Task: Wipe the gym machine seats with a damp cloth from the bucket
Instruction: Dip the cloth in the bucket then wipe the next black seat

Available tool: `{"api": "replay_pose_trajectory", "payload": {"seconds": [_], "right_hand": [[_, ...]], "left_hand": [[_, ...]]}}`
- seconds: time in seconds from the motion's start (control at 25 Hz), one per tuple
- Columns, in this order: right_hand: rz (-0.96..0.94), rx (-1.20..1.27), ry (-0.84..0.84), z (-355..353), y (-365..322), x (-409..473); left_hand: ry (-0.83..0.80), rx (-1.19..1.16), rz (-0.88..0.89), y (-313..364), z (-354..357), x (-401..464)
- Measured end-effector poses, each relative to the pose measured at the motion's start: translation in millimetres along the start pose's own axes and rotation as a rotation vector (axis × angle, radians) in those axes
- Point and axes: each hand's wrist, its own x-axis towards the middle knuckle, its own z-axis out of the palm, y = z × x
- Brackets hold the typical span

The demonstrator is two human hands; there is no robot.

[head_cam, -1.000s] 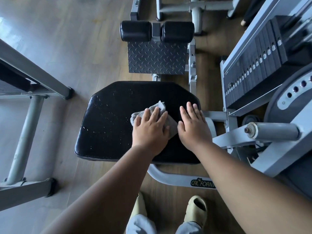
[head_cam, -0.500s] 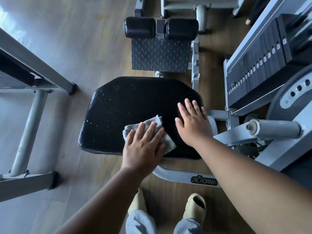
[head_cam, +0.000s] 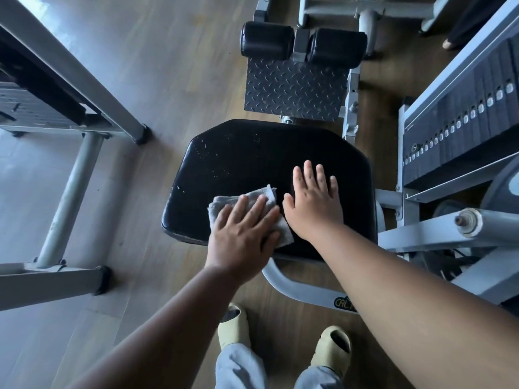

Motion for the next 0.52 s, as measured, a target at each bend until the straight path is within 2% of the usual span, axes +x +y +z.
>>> {"api": "replay_pose_trajectory", "payload": {"seconds": [0.08,0.24,0.36,0.44,0.52], "right_hand": [[0.008,-0.029,0.016,3,-2,-3],[-0.059,-0.117,0.039,6,-5,-3],[-0.086,-0.125,0.045,6,-5,-1],[-0.083,-0.121,0.044,6,-3,-1],[-0.082,-0.118,0.041,6,-3,-2]], "left_hand": [[0.031,0.015,-0.054,-35,-6,-13],[0.016,0.048,-0.290,-93,-17,-18],[0.024,0.049,-0.444,-90,-18,12],[0.011,0.064,-0.347,-69,-14,17],[-0.010,0.051,-0.147,-52,-8,-4]]}}
